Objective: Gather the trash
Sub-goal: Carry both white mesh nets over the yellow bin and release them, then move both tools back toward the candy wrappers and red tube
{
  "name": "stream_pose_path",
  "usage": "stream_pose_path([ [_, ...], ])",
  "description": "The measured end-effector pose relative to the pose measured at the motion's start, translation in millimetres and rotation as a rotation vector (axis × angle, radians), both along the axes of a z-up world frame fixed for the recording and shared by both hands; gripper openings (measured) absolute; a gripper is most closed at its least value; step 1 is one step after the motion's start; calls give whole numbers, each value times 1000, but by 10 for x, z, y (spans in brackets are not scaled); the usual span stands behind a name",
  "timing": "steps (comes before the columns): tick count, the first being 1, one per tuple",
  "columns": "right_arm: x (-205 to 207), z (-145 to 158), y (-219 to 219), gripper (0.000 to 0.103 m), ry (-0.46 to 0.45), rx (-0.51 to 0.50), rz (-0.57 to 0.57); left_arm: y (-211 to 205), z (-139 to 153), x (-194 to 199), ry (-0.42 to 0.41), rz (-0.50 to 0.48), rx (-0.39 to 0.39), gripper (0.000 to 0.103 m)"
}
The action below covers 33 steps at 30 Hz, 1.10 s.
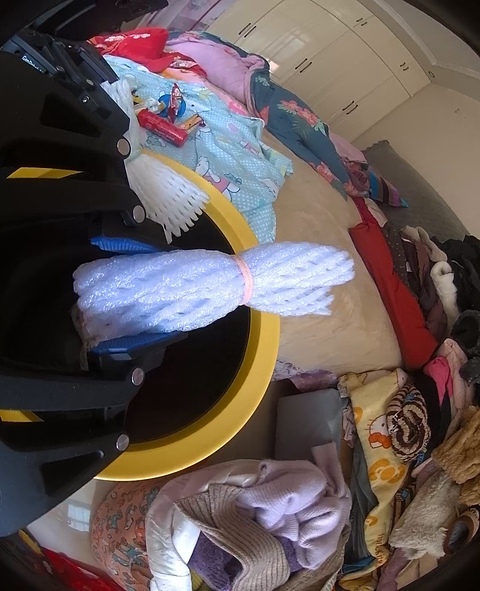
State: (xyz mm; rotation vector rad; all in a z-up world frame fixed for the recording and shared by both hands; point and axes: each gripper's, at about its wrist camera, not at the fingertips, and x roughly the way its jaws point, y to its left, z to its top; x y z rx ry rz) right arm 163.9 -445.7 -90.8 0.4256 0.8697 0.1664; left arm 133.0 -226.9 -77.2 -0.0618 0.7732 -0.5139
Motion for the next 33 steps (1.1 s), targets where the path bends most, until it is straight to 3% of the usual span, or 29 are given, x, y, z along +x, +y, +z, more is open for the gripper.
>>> stream_pose_path([
  [3, 5, -11, -21, 47, 7, 1, -12, 30, 11, -19, -4, 10, -9, 54],
  [5, -2, -1, -33, 57, 1, -3, -24, 64, 33, -43, -7, 18, -27, 63],
  [7, -20, 35, -21, 61, -20, -14, -35, 122, 62, -70, -22, 53, -33, 90],
  [14, -69, 217, 94, 79, -118, -82, -47, 312, 173, -136, -68, 127, -47, 92],
  [18, -111, 316, 173, 84, -174, -97, -52, 427, 244, -169, -91, 162, -53, 92],
  [33, -178, 535, 538, 87, -260, -135, 16, 744, 459, -261, -174, 248, -59, 92],
])
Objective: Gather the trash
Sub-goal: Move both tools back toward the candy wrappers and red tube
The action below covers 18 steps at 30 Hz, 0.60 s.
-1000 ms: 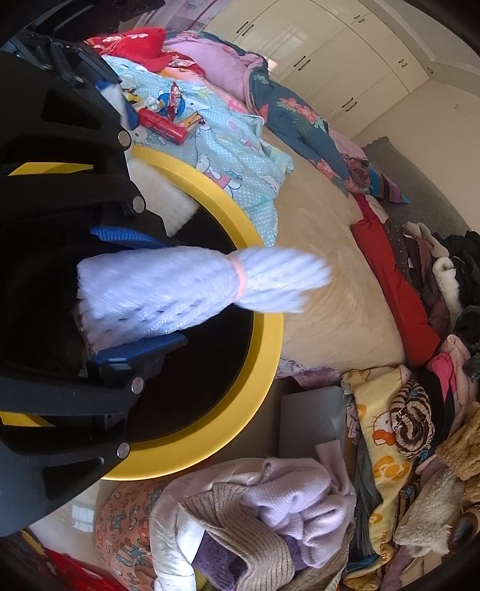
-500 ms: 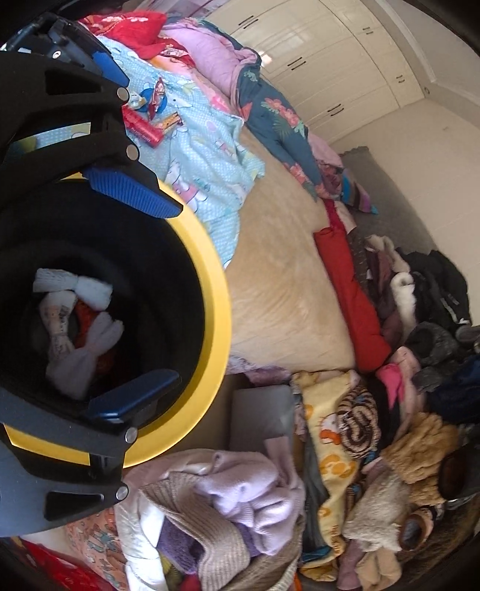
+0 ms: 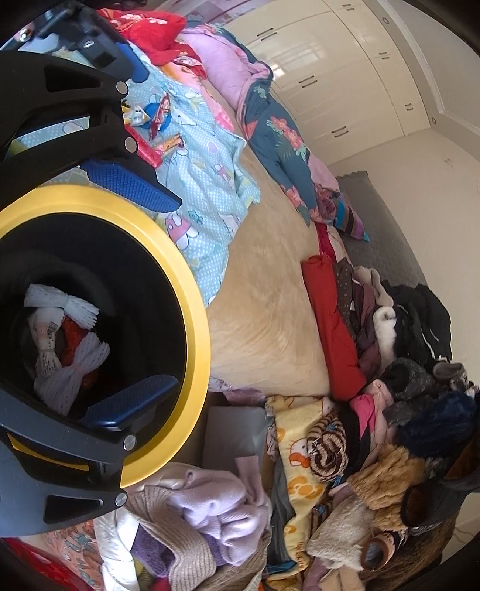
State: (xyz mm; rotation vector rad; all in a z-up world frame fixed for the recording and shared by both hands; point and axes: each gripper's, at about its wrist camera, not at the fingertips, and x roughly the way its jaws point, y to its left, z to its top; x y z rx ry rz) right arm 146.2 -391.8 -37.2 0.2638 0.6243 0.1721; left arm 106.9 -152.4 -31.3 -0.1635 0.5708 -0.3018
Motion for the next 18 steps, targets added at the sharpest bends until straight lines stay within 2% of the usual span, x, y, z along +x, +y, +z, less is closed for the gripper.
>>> stream_pose_path([
  [18, -121, 161, 553, 89, -57, -40, 107, 560, 105, 4, -41, 135, -37, 92],
])
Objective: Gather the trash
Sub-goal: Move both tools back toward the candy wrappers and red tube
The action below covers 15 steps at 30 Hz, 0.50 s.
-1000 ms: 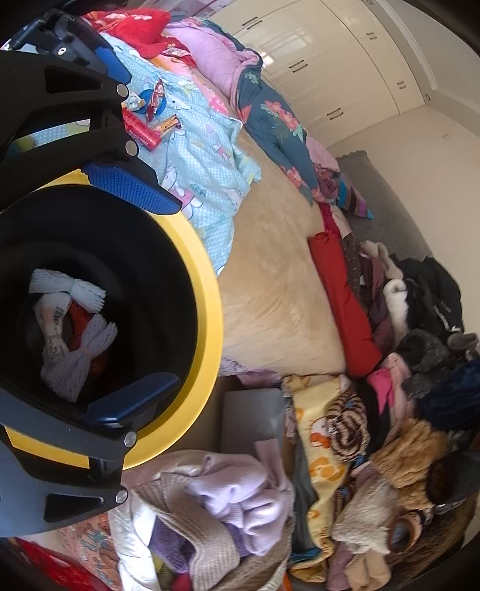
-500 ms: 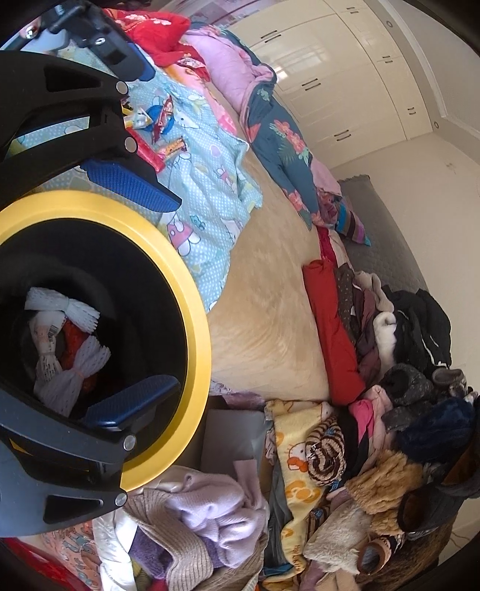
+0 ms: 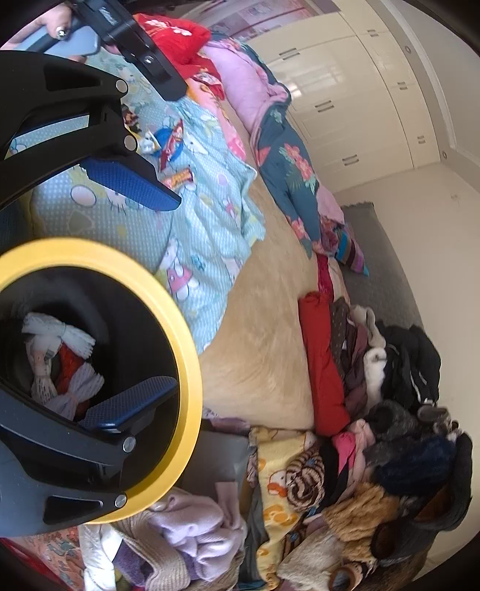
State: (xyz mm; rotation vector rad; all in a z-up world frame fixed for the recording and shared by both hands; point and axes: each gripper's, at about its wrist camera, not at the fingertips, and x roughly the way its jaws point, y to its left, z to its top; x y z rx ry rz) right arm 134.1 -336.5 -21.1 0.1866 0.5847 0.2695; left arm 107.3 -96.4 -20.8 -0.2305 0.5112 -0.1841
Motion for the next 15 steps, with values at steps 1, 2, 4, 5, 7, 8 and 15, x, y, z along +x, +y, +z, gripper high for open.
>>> stream_pose_path([
  [1, -7, 7, 49, 89, -3, -6, 9, 24, 5, 4, -1, 7, -2, 92],
  [2, -13, 12, 90, 89, -6, -10, 16, 57, 7, 7, -1, 15, -4, 92],
  [4, -22, 23, 187, 89, -9, -17, 34, 127, 14, 10, -5, 30, -9, 92],
  [5, -28, 26, 225, 89, -10, -20, 41, 158, 16, 11, -6, 38, -10, 92],
  [7, -38, 32, 309, 89, -12, -27, 56, 216, 19, 13, -6, 47, -15, 92],
  [8, -42, 31, 338, 89, -12, -30, 62, 260, 21, 16, -6, 58, -19, 92],
  [15, -47, 37, 636, 89, -7, -49, 108, 533, 18, 29, -6, 109, -35, 92],
])
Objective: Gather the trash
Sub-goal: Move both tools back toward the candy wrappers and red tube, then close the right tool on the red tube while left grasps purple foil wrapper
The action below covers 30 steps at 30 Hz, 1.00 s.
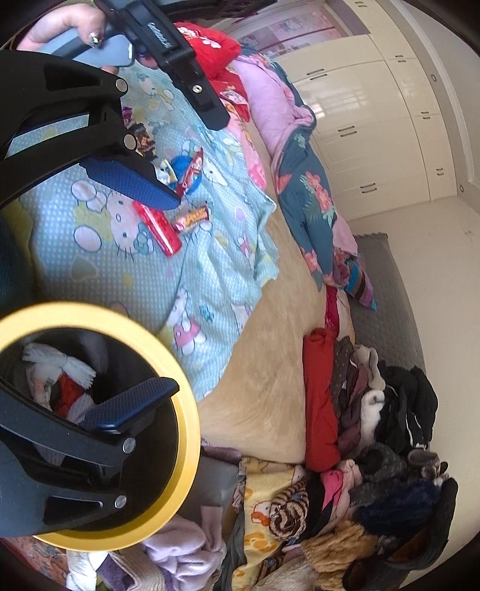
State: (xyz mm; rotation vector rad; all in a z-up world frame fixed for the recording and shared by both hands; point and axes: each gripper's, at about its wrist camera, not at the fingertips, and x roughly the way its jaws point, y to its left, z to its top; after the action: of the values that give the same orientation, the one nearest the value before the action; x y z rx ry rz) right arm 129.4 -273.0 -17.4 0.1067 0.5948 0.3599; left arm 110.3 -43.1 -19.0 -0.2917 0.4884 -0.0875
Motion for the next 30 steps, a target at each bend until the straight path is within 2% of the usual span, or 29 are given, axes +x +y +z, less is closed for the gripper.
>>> stream_pose_path([
  [22, 194, -236, 789, 91, 64, -67, 88, 1027, -242, 70, 55, 192, -74, 92],
  [26, 281, -309, 899, 91, 83, -80, 93, 1194, -312, 78, 80, 209, -98, 92],
  [30, 424, -414, 1005, 91, 118, -81, 89, 1312, -386, 88, 104, 209, -89, 92],
])
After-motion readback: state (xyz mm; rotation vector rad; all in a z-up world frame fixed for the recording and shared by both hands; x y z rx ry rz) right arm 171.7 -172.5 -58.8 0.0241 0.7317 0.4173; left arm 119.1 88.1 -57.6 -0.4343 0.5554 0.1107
